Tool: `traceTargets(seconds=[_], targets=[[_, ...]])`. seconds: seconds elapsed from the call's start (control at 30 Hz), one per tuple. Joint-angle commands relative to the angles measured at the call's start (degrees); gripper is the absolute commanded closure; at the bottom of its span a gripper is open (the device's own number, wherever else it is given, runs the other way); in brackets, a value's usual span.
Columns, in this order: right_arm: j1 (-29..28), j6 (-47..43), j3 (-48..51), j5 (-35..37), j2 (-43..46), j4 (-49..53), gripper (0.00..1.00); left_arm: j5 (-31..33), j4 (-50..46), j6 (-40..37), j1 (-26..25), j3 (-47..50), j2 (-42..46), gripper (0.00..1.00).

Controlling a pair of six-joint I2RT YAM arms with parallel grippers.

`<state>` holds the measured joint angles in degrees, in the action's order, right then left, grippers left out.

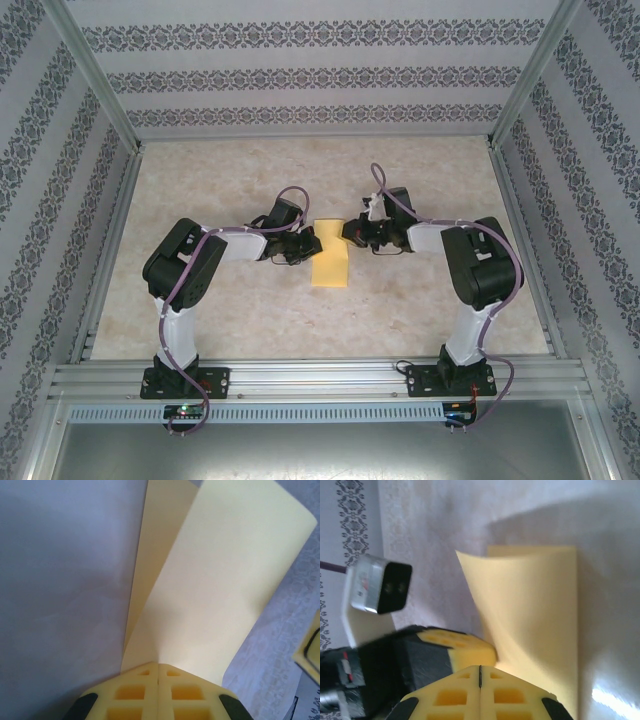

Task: Fold a paper plane with a square sheet of paper (pick it up from the middle)
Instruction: Fold the square sheet of paper in half at the center of the table.

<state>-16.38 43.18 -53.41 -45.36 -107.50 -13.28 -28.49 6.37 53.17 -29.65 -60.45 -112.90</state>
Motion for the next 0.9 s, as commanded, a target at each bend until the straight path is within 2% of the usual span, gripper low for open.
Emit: traceTargets(seconds=[0.0,0.23,0.5,0.7,0.87], targets=[[-0.27,-0.43,-0.03,0.04,-4.39,0.53,0.96,2.05,-6.24,-1.2,-0.55,1.02,-1.0,1.0],[-0.28,-1.0,1.63,0.11,-8.2,1.38,0.96,2.13,-6.44,-1.18,-0.5,0.93,-1.14,1.0],[0.72,0.3,-1.8,-0.16,-0.52,2.41,0.96,2.39,-6.9,-1.66,-0.51,0.94,-0.83,1.0],[1.52,0.32,-4.86,-0.44,-4.19,3.09,0.96,2.13,-6.48,-1.57,-0.54,0.99,-1.01,1.0],[2.33,0.15,-3.94,3.57,-7.29,3.77,0.96,2.15,-6.39,-1.57,-0.57,1.28,-0.76,1.0]])
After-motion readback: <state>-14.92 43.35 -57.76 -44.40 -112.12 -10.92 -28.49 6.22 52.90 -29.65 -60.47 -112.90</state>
